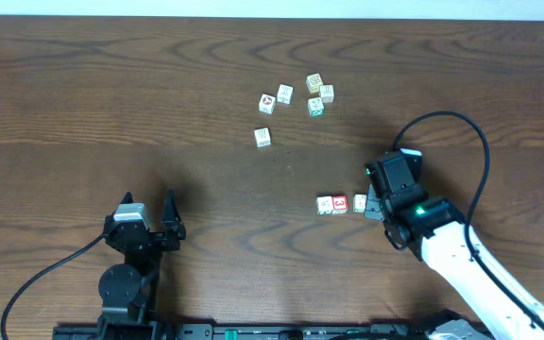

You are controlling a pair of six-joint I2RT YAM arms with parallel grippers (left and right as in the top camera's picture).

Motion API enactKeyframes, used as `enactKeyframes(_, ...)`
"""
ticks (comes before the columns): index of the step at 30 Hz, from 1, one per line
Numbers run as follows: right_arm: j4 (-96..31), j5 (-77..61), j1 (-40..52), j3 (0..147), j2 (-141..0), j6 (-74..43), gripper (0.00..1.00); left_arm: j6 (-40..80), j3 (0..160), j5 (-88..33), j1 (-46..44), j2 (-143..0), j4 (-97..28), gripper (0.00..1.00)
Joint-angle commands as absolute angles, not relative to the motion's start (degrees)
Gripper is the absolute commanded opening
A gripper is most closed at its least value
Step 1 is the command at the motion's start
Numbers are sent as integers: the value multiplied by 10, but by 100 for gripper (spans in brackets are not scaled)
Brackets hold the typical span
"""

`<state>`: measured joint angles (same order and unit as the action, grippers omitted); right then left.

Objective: Lift 4 blocks
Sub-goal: 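Lower the blue X block beside the frog block and hold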

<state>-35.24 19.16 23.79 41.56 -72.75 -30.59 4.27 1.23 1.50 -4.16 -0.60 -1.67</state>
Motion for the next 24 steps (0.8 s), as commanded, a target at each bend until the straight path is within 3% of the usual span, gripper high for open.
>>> enactKeyframes(1,-343,190,236,412,-766,-312,21,43,2,28,-38,-3,-40,75)
enactKeyframes(24,-293,145,236,412,-837,-275,19,43,2,28,-38,-3,-40,75)
